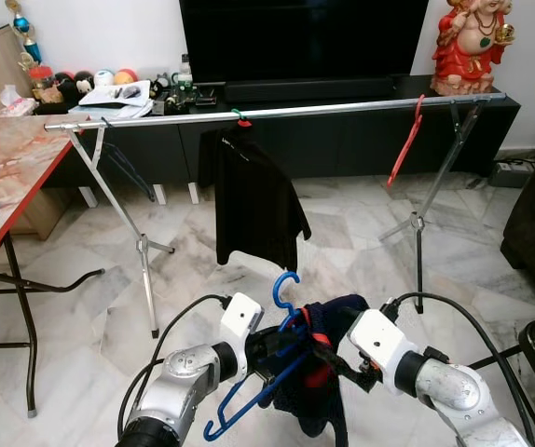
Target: Hang hanger
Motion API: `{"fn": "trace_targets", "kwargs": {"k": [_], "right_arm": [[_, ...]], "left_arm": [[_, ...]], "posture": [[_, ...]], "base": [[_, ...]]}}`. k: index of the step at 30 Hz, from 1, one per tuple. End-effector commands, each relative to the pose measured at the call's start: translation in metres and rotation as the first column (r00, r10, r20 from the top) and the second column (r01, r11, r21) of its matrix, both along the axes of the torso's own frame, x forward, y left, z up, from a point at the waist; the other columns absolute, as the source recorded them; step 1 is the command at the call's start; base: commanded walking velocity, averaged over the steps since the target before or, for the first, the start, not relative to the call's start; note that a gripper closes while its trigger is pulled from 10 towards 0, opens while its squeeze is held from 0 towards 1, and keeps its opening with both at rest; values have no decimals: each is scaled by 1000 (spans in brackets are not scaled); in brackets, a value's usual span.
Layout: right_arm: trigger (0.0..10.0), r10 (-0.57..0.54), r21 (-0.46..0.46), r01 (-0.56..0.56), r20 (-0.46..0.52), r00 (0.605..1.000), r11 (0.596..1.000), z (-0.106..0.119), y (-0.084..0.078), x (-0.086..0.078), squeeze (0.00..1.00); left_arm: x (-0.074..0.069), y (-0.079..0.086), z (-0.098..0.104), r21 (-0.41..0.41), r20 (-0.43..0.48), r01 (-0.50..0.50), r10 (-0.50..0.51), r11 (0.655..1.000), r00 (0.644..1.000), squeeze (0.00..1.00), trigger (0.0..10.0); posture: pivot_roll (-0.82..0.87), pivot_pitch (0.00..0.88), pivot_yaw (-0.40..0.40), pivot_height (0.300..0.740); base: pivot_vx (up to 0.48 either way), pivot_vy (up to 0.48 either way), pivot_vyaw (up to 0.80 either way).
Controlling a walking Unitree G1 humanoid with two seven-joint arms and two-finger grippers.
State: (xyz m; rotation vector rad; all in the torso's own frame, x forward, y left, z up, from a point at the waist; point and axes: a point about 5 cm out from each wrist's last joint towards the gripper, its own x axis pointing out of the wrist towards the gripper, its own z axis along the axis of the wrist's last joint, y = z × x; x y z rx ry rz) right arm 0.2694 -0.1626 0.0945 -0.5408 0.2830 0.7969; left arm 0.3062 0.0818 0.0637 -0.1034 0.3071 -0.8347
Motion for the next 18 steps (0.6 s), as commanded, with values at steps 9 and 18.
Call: {"fn": "trace_targets", "kwargs": {"k": [9,18], "right_arm": [[10000,38,10,-39,5,999,999,7,-6,4,902],[10000,-325,105,309,244,914,945,44,-51,38,0]], "left_arm": [[4,-4,8,-43,37,-24,26,999,999,0,10000],[2,-7,7,-89,51,-17,22,996,998,0,10000]], "posture": [[18,47,0,740],[1,51,-8,740]], "base": [[0,0,0],[0,0,0]]}}
